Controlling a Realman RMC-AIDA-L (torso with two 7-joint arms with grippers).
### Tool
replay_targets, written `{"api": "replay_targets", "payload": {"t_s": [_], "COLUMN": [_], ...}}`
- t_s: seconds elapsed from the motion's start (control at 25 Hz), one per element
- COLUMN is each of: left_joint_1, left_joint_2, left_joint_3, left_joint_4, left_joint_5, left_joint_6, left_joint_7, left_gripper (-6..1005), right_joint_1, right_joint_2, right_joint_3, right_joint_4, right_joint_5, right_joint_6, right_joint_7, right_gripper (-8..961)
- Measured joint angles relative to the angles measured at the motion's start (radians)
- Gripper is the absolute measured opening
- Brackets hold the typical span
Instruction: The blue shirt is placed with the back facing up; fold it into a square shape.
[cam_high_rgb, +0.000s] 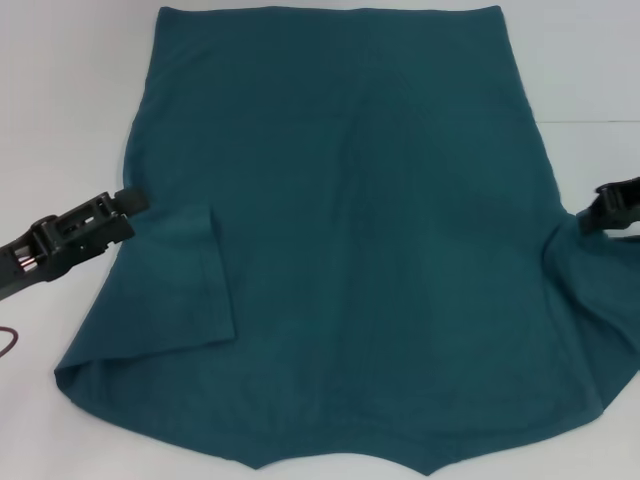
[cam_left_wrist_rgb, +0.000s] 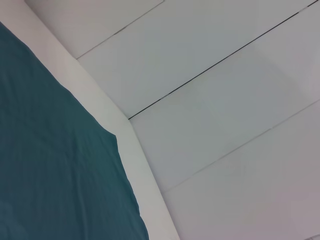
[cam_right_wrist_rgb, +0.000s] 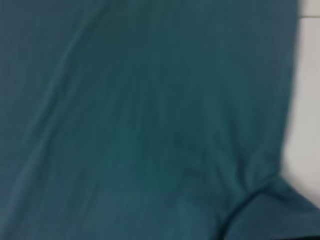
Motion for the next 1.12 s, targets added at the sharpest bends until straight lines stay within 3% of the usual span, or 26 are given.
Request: {"api": "replay_targets", "payload": {"t_s": [0.44,1.12], "left_joint_1": [0.000,0.000], "left_joint_2": [0.000,-0.009], "left_joint_3": [-0.001,-0.001], "left_joint_4": [-0.003,-0.003], "left_joint_5": [-0.011,-0.035], "left_joint_6": [-0.018,-0.024], "left_joint_7": [-0.001,0.003], "left_gripper": [961,961], "right_joint_1": [0.061,0.090], "right_joint_2": [0.042,0.072], "right_joint_3": [-0.024,-0.037], "right_joint_4": [0.037,0.121], "right_joint_5": [-0.007,0.031], "right_joint_6": [-0.059,0.118], "right_joint_7": [0.045,0.128], "right_gripper": [3,4]}}
